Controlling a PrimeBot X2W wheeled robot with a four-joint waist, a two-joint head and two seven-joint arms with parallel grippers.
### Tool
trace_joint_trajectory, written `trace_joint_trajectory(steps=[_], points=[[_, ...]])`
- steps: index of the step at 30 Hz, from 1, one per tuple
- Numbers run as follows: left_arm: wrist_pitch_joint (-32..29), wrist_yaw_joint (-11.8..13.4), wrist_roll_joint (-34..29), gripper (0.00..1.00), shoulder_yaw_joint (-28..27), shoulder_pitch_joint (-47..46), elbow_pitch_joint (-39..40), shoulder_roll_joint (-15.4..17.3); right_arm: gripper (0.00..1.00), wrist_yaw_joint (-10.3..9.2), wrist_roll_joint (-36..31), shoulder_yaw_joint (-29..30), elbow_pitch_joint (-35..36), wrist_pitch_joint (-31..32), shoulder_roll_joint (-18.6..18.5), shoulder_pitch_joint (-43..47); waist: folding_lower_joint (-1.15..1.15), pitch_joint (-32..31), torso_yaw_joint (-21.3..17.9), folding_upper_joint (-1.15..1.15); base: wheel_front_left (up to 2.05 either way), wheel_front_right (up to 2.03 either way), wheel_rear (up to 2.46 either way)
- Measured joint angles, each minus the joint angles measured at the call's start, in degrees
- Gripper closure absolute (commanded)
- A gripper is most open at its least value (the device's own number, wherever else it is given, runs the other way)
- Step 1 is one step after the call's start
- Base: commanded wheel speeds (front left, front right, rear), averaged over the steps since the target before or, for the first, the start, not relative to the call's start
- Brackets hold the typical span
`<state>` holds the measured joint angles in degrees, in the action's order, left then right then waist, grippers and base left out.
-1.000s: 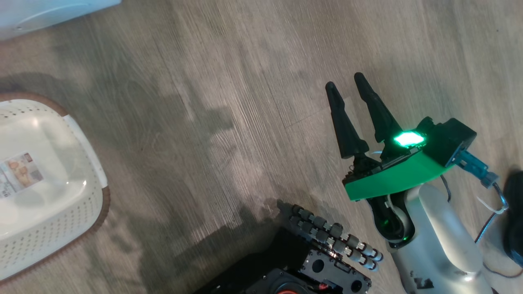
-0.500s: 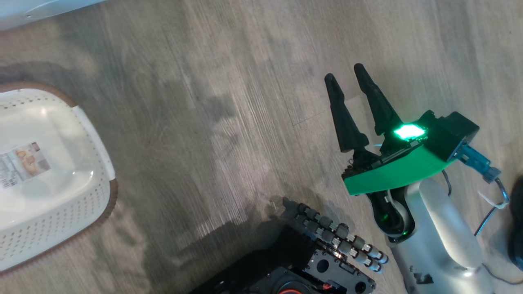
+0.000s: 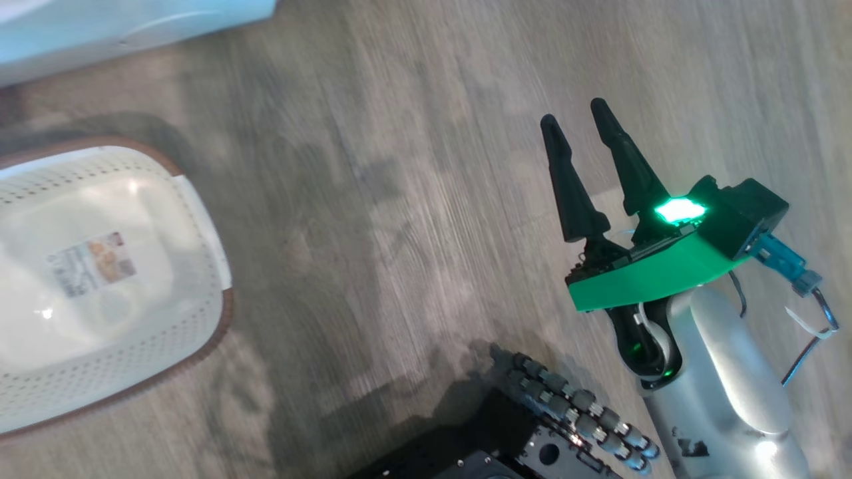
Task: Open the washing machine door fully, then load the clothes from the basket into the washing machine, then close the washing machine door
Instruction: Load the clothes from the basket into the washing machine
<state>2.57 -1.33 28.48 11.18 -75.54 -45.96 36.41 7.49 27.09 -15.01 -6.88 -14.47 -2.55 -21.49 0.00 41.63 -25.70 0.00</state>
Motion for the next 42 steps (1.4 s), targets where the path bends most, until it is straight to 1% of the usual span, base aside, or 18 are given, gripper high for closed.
trace_joint_trajectory(steps=[4, 6, 9, 12, 18, 19, 20, 23, 27, 34, 40, 42], points=[[3.13, 0.83, 0.42, 0.0, -0.03, 6.57, 3.67, -1.88, 0.0, 0.0, -1.29, 0.6, -0.43, 0.0, 0.0, 0.05, 0.0, -2.15, 1.64, 0.0, 0.0, 0.0, 0.0], [4.31, 1.15, 0.86, 0.0, 0.14, 10.29, 6.95, -2.55, 0.0, 0.0, -1.79, 1.33, -0.43, 0.0, -0.01, 0.23, 0.0, -3.08, 2.65, 0.0, 0.0, 0.0, 0.0], [6.05, 2.92, 1.43, 0.0, -0.08, 15.95, 12.83, -2.88, 0.0, 0.0, -2.67, 2.02, -0.63, -0.01, -0.03, 0.75, 0.0, -4.43, 4.23, 0.0, 0.0, 0.0, 0.0], [7.11, 5.3, 1.86, 0.0, -0.43, 22.64, 20.97, -3.2, 0.0, 0.0, -3.45, 2.7, -1.21, -0.01, -0.03, 1.32, 0.0, -5.7, 5.88, 0.0, 0.0, 0.0, 0.0], [8.16, 8.73, 2.77, 0.0, -0.75, 37.96, 37.43, -3.91, 0.0, 0.0, -4.56, 3.7, -1.9, -0.01, -0.09, 1.32, 0.0, -8.41, 8.94, 0.0, 0.0, 0.0, 0.0], [8.61, 9.91, 3.25, 0.0, -1.72, 42.12, 41.39, -3.99, 0.0, 0.0, -5.17, 4.09, -2.18, -0.01, -0.11, 1.43, 0.0, -9.3, 9.86, 0.0, 0.0, 0.0, 0.0], [8.69, 10.63, 3.28, 0.0, -2.04, 43.83, 42.96, -3.99, 0.0, 0.0, -5.52, 4.36, -2.44, -0.01, -0.12, 1.54, 0.0, -9.73, 10.34, 0.0, 0.0, 0.0, 0.0], [9.2, 12.47, 3.28, 0.0, -2.3, 47.9, 45.71, -4.6, 0.0, 0.0, -6.36, 5.44, -2.68, 0.01, -0.12, 2.44, 0.0, -11.13, 11.6, 0.0, 0.0, 0.0, 0.0], [10.06, 14.46, 3.3, 0.0, -2.33, 53.33, 47.77, -6.84, 0.0, 0.0, -7.38, 6.91, -2.96, 0.59, -0.15, 3.54, 0.0, -13.33, 13.16, 0.0, 0.0, 0.0, 0.0], [11.22, 15.64, 3.24, 0.0, -1.87, 60.39, 49.04, -10.2, 0.0, 0.0, -8.61, 9.2, -3.16, 2.75, -0.18, 5.06, 0.0, -17.16, 15.92, 0.0, 0.0, 0.0, 0.0], [11.71, 15.58, 2.13, 0.0, -1.05, 64.3, 49.2, -12.39, 0.0, 0.0, -9.57, 10.81, -3.1, 4.39, -0.16, 7.28, 0.0, -20.84, 17.85, 0.0, 0.0, 0.0, 0.0], [11.72, 15.05, 2.05, 0.0, -0.86, 64.88, 48.59, -13.23, 0.0, 0.0, -9.8, 11.11, -3.04, 4.75, -0.16, 7.96, 0.0, -22.16, 18.35, 0.0, 0.0, 0.0, 0.0]])
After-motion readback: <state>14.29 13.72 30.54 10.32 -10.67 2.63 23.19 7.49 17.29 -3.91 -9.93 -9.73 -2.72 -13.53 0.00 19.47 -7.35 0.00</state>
